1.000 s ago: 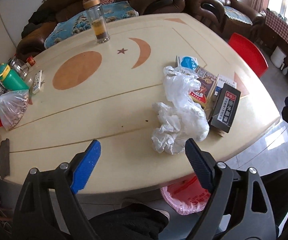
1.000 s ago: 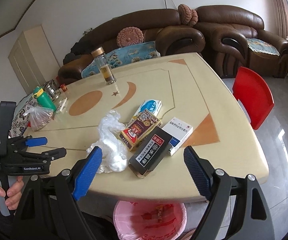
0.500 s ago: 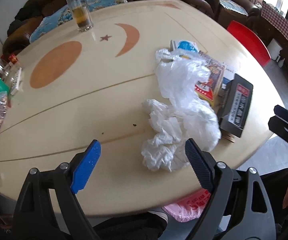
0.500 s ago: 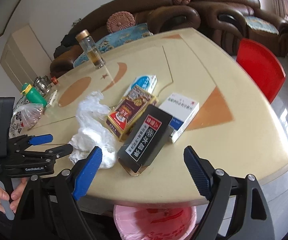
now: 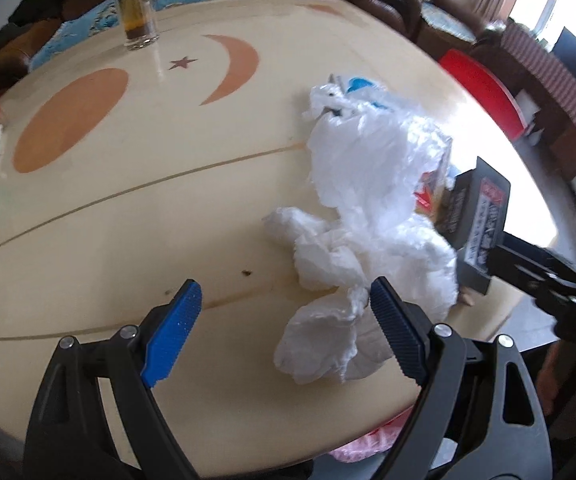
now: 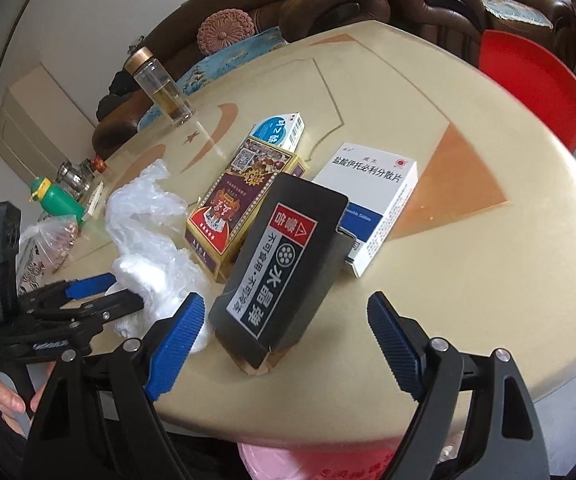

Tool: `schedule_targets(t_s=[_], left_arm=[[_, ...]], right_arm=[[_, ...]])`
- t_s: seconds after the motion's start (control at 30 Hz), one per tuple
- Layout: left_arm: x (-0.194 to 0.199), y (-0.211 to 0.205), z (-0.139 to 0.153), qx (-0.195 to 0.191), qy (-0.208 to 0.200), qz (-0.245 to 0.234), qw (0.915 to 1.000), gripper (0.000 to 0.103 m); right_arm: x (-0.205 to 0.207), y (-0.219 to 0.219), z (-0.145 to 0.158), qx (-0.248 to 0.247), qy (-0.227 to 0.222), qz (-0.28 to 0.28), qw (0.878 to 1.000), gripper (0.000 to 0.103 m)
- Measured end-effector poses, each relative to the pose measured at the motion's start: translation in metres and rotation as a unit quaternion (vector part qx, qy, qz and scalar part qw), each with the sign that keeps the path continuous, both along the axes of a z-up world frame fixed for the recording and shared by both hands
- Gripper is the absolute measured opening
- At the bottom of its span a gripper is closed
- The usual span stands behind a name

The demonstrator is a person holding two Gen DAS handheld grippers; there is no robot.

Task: Collect trash
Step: 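Grasp the white plastic bag with the left tool while the right tool grasps the black box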

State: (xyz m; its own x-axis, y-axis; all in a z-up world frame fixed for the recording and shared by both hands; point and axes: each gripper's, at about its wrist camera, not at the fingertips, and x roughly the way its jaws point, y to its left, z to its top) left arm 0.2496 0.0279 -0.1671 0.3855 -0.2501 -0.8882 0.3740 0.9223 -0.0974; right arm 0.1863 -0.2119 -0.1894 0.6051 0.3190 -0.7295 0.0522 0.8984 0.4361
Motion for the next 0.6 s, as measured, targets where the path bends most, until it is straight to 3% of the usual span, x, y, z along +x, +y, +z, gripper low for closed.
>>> schedule_targets(t_s=[0.13, 0.27, 0.37, 0.5, 0.53, 0.6], left_arm=[[0.005, 0.001, -0.008, -0.006, 0.010, 0.004, 0.9999, 0.083], [0.010, 0.007, -0.014, -0.010, 0.016, 0.017, 0.9997, 0.069], [0.012, 0.008, -0.013, -0.021, 0.026, 0.019, 0.9993, 0.058], [0.006, 0.004, -0.011, -0.019, 0.023, 0.017, 0.9994, 0.043], [0.005, 0.002, -0.010, -0.016, 0.021, 0.015, 0.9995, 0.040], [0.004, 0.001, -0.009, -0.010, 0.021, 0.014, 0.9996, 0.028]], right_arm=[[0.006, -0.001, -0.006, 0.010, -0.009, -0.004, 1.000, 0.082], [0.008, -0.003, -0.007, 0.021, -0.021, -0.007, 1.000, 0.080], [0.011, -0.003, -0.008, 0.018, -0.028, -0.007, 0.999, 0.068], [0.013, 0.000, -0.009, 0.016, -0.034, -0.003, 0.999, 0.063], [0.014, 0.001, -0.009, 0.015, -0.035, 0.000, 0.999, 0.058], [0.014, 0.002, -0.009, 0.026, -0.038, 0.005, 0.999, 0.052]])
